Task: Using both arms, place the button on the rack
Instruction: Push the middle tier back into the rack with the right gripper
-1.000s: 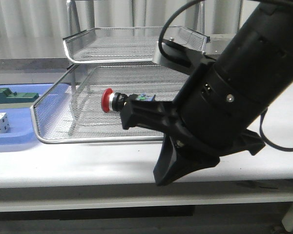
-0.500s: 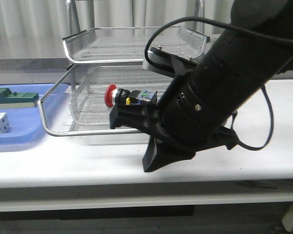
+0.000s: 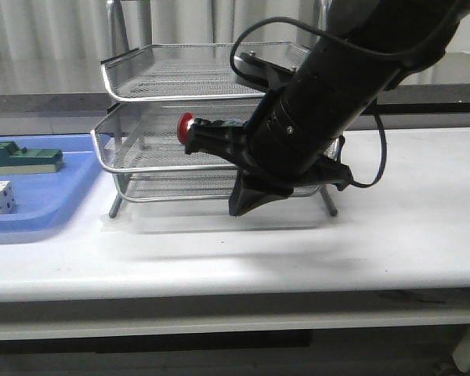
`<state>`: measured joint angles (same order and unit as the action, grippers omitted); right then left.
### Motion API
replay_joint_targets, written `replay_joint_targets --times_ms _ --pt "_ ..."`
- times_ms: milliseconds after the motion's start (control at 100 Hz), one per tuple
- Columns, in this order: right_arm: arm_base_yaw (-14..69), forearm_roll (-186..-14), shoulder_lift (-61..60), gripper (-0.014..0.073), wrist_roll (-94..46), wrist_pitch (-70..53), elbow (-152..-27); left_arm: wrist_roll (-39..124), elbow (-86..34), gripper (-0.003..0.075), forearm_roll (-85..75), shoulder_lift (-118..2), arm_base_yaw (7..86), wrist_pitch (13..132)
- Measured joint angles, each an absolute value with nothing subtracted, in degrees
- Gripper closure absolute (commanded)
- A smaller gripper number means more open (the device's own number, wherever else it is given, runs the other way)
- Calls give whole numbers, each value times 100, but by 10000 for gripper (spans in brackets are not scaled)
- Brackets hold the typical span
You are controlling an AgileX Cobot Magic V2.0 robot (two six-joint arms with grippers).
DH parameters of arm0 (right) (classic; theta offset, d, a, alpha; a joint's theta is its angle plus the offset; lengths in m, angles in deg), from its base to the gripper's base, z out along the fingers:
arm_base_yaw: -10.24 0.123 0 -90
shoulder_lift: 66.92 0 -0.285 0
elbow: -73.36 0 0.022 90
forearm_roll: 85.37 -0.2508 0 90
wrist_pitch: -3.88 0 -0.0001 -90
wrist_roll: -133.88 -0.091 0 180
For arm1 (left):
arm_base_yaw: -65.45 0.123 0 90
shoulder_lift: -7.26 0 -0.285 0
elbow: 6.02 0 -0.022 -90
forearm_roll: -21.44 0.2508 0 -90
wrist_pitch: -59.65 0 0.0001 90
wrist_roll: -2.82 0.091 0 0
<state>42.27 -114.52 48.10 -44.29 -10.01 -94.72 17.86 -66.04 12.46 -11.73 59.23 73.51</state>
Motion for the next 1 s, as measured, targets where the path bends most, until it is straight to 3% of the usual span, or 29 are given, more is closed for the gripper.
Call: replay_joint_targets --times_ms 610,1000 --pt "3935 -11187 5226 661 -4429 -1652 -10323 1786 -6604 741 1246 -1173 5923 7351" --pt "3935 -10711 4318 661 -4418 -2045 -10006 1786 -6604 741 1246 -1173 5923 7351"
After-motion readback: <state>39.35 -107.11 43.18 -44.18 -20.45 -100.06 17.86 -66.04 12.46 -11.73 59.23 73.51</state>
